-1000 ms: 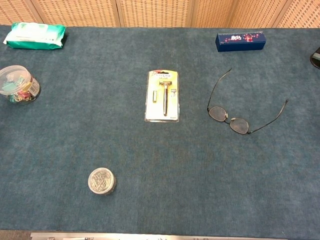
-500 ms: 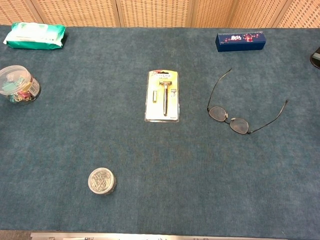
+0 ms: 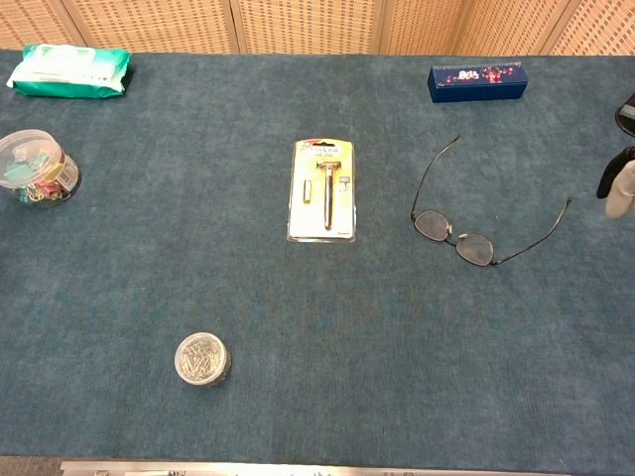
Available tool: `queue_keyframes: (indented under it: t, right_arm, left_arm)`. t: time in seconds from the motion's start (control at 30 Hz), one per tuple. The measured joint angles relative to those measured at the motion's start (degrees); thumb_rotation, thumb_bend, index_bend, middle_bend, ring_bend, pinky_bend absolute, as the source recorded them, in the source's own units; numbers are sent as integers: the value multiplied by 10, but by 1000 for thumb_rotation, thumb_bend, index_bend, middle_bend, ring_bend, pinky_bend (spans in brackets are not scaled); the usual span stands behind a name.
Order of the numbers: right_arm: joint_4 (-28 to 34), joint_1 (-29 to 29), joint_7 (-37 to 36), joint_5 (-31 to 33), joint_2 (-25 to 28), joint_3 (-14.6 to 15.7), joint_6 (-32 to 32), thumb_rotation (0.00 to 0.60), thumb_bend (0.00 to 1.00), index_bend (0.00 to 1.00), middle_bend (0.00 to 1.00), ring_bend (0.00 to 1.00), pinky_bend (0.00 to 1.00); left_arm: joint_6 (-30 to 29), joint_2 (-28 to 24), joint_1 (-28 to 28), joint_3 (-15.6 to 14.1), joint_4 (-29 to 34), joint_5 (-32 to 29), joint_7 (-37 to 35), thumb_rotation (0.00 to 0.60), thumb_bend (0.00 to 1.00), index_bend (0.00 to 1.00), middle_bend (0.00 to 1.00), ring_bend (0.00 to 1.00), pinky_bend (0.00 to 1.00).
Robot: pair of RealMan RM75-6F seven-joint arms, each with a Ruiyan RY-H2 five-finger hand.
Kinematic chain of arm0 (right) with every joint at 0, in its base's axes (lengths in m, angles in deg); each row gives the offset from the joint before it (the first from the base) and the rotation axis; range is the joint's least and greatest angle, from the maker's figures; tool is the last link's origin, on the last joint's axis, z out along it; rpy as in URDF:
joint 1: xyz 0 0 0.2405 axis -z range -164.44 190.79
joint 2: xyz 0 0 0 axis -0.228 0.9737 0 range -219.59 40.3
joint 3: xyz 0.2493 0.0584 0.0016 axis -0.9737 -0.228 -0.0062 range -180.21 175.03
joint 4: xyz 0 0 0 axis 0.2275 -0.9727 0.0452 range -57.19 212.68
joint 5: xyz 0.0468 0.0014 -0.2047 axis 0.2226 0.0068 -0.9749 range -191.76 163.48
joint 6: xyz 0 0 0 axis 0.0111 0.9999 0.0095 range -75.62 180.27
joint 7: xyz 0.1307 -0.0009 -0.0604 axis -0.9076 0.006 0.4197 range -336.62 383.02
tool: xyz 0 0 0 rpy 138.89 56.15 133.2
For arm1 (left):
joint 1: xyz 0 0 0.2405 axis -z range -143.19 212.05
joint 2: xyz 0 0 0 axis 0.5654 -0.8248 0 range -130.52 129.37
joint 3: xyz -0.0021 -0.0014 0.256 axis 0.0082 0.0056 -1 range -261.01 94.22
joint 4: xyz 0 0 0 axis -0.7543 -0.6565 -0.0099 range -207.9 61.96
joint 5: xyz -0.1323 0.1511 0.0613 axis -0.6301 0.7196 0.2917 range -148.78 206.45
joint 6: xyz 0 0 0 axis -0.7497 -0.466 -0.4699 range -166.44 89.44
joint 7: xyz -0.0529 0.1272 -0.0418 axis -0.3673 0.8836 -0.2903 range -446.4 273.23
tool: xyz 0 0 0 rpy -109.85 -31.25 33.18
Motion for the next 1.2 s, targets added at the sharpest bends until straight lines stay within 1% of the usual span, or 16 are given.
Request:
queue_keyframes:
  t: [0.2,0.83,1.03,1.2]
  right_arm:
    - [0,-17,20,-2,-8,13,-49,600,250,523,460,358,567]
    - [8,-56,47,8,-25,45,-143,600,251,519,460,358,564]
    - [17,-68,56,26,-22,51,-185,600,251,519,460,358,564]
    - [35,-77,76,55,-13,53,-224,600,252,519,460,358,564]
  left_arm:
    - [0,-1,0,1,0,-1,-5,600,116,449,449,366,441]
    - [1,-3,-1,2,0,-3,-9,600,116,449,449,366,441]
    - [1,-4,-1,2,0,-4,-12,600,117,449,449,366,441]
    - [0,-4,-2,3,1,-4,-13,600,116,449,449,366,442]
